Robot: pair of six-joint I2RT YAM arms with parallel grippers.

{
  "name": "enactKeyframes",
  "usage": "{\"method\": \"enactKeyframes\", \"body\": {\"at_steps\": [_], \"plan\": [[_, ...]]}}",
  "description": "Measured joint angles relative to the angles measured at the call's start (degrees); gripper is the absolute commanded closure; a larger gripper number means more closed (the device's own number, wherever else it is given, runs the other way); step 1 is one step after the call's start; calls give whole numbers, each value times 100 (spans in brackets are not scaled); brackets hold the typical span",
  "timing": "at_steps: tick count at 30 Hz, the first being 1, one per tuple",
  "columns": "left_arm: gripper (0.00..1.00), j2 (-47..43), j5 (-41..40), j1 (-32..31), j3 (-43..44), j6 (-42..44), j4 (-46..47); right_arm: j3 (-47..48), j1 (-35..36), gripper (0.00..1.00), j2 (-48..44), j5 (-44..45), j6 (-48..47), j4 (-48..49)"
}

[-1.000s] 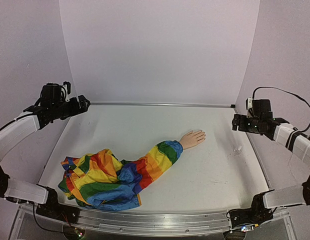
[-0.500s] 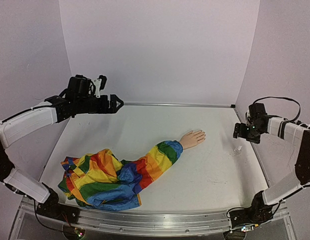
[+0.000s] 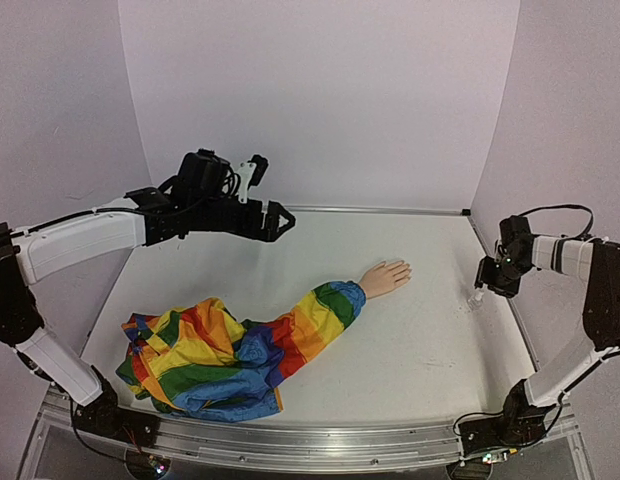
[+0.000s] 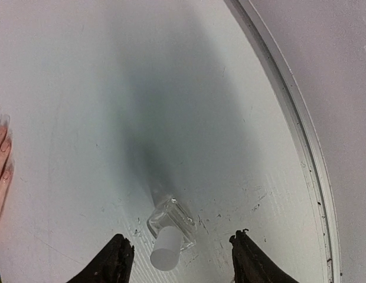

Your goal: Paint the nails

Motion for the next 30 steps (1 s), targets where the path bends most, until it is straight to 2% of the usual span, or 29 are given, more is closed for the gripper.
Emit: {"method": "enactKeyframes", "body": {"at_steps": [6,30], "plan": [[0,37,4,-315,114,11,-31,-17,0,58,37,-28,-20,63],[1,411,109,-695,409,-31,-44,-109,0,75,127,-173,-109,103]]}}
